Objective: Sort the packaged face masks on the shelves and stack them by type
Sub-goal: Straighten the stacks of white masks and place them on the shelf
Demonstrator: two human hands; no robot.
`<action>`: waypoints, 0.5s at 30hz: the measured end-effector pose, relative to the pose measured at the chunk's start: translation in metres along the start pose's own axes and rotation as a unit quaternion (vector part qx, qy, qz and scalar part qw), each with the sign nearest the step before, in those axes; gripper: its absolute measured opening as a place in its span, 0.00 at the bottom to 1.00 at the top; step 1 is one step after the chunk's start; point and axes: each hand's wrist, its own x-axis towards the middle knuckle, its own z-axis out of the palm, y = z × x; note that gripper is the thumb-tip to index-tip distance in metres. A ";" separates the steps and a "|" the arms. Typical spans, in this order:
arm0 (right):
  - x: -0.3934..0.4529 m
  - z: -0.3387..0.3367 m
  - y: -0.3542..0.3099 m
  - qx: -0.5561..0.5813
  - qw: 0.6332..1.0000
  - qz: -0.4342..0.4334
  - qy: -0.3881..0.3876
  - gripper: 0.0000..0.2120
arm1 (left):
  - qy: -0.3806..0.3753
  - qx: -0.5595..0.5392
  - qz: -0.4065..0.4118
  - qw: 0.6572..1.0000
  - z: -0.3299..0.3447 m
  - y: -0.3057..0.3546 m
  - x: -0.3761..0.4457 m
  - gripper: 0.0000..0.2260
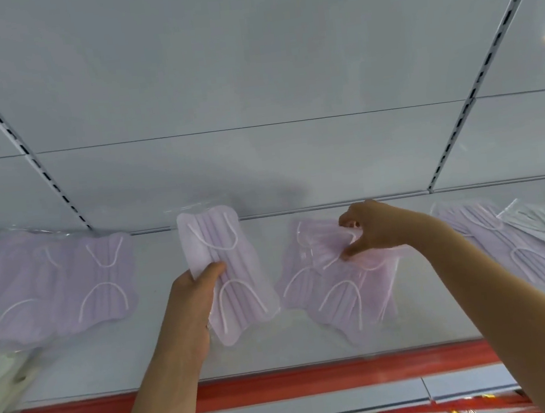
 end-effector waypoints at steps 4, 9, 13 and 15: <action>-0.023 -0.025 -0.029 0.252 0.962 -0.027 0.104 0.13 | -0.007 0.016 0.029 0.999 0.003 0.002 -0.004 0.08; -0.027 -0.009 -0.099 0.386 0.910 -0.046 0.143 0.11 | -0.177 -0.012 0.053 0.983 0.022 0.014 -0.018 0.22; 0.005 0.004 -0.105 0.395 0.900 -0.013 0.184 0.12 | -0.215 0.135 0.090 0.963 0.023 0.016 -0.010 0.06; 0.014 0.004 -0.098 0.366 0.903 0.004 0.223 0.15 | -0.183 0.171 0.071 0.965 0.017 0.013 0.002 0.04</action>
